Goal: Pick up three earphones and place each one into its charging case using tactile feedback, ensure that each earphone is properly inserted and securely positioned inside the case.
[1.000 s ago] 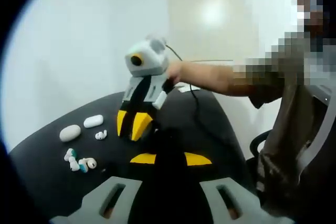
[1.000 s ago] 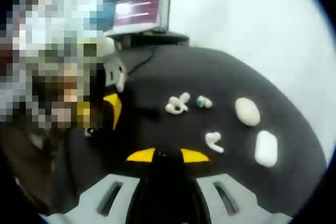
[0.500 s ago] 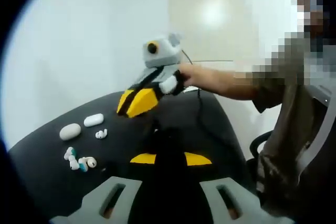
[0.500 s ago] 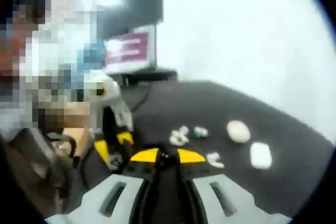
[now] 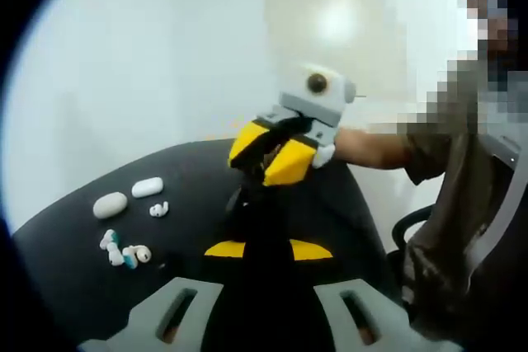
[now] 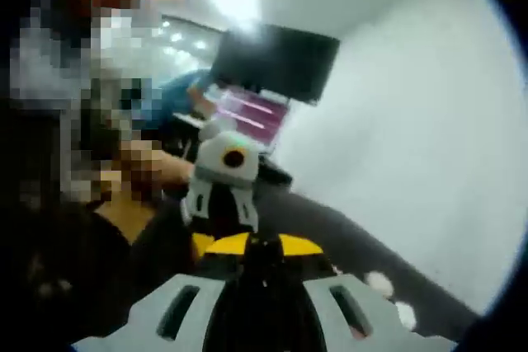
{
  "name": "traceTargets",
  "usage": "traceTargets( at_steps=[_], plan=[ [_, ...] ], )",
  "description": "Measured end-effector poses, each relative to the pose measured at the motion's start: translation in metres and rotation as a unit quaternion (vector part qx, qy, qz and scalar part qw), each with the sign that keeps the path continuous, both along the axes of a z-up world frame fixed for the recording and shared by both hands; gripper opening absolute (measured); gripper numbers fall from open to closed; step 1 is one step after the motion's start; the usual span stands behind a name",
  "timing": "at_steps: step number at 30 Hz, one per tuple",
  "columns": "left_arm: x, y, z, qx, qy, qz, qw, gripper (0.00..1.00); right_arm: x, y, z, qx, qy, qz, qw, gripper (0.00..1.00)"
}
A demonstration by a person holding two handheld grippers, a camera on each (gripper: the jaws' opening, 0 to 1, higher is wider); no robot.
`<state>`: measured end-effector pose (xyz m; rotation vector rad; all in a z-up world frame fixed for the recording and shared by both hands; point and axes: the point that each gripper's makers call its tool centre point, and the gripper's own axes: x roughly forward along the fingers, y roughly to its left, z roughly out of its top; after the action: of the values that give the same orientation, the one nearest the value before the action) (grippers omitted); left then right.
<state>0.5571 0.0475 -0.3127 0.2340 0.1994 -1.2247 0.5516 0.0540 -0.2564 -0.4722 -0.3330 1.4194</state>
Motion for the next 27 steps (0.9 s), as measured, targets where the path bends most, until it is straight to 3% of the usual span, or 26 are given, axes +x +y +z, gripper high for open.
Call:
traceTargets(
  at_steps=[10, 19, 27],
  plan=[
    [0.0, 0.0, 0.0, -0.001, 0.003, -0.001, 1.0, 0.15, -0.004, -0.004, -0.008, -0.026, -0.07, 0.0, 0.9972, 0.14],
    [-0.001, -0.001, -0.001, 0.0, 0.001, -0.001, 1.0, 0.15, -0.001, -0.004, 0.002, -0.016, -0.088, -0.01, 0.9959, 0.14],
    [-0.001, -0.001, -0.001, 0.001, 0.0, 0.0, 1.0, 0.15, -0.001, 0.007, -0.01, -0.041, -0.108, 0.004, 0.9933, 0.14]
  ],
)
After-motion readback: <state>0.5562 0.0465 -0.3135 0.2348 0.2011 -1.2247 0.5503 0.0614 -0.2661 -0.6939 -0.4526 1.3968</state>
